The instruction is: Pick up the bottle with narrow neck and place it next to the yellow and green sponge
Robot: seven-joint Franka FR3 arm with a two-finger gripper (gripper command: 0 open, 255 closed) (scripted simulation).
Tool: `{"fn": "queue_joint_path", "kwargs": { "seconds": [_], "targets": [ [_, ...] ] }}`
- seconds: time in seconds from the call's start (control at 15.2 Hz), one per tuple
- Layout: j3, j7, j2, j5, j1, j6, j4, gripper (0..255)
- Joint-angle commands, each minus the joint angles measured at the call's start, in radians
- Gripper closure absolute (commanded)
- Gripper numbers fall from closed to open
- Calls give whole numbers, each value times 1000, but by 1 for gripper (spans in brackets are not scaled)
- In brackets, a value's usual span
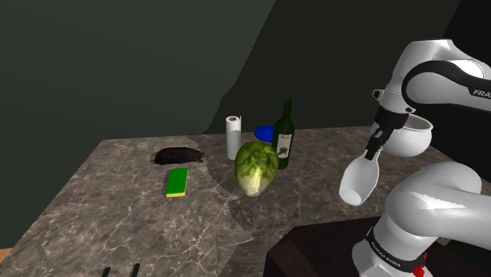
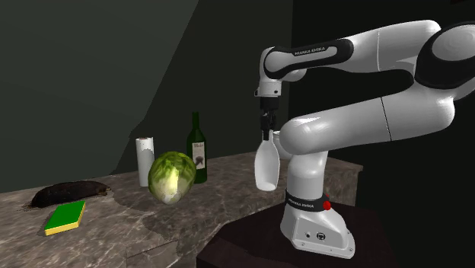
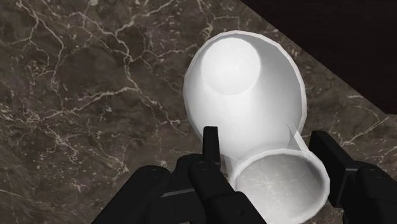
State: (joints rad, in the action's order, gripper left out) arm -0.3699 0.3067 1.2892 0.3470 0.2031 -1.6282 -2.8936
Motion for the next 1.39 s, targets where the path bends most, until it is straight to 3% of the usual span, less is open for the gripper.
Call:
{"fn": "queue_joint_path", "kwargs": {
  "seconds": [0.0,1.32],
  "targets": [
    [6,0,-3,-6,-4,11,13,255],
    [90,1,-100,-93,-58,209,312,255]
  ]
}}
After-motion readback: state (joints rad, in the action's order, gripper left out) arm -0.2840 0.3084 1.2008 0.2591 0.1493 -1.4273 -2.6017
